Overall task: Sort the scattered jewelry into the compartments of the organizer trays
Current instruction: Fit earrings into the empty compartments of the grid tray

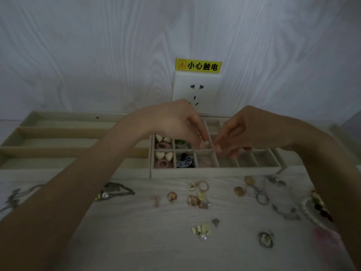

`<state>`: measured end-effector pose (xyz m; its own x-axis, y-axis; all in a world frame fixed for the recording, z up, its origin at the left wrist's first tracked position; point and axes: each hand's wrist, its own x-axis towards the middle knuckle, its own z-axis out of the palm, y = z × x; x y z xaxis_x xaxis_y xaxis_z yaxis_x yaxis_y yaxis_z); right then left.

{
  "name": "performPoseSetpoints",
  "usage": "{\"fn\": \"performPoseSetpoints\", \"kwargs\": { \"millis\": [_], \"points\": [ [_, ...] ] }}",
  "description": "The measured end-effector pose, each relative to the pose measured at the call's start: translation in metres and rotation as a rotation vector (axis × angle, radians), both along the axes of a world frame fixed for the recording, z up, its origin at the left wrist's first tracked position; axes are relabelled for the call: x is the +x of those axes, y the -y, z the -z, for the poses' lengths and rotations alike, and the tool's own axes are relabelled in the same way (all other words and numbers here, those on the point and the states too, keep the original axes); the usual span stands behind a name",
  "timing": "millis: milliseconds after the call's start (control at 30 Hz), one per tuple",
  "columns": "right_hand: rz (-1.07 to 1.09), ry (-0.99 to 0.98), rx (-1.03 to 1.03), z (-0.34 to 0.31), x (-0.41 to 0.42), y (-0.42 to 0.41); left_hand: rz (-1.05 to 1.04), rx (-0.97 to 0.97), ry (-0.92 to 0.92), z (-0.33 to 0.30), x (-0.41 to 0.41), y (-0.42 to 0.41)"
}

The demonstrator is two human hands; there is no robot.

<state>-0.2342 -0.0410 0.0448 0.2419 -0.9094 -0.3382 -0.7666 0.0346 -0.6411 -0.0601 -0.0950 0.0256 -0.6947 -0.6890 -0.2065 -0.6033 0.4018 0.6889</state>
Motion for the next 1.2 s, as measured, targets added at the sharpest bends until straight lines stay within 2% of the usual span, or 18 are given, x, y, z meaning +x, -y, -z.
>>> {"fn": "performPoseSetpoints", "kwargs": {
  "millis": [367, 767, 933, 1200],
  "points": [
    [-0.078, -0.035, -0.020, 0.002, -0.002, 0.003, 0.021, 0.076, 0.016, 0.005, -0.006, -0.004],
    [-0.136, -0.059, -0.020, 0.012, 0.001, 0.007, 0.055, 0.024, 0.066, 0.005, -0.006, -0.004],
    [-0.180, -0.147, -0.070, 0.020, 0.013, 0.005, 0.016, -0.006, 0.027, -0.004, 0.008, 0.006],
    [-0.166, -0.276, -0.148, 0.019, 0.016, -0.003, -0.040, -0.015, 0.091, -0.010, 0.028, 0.016]
  ]
}}
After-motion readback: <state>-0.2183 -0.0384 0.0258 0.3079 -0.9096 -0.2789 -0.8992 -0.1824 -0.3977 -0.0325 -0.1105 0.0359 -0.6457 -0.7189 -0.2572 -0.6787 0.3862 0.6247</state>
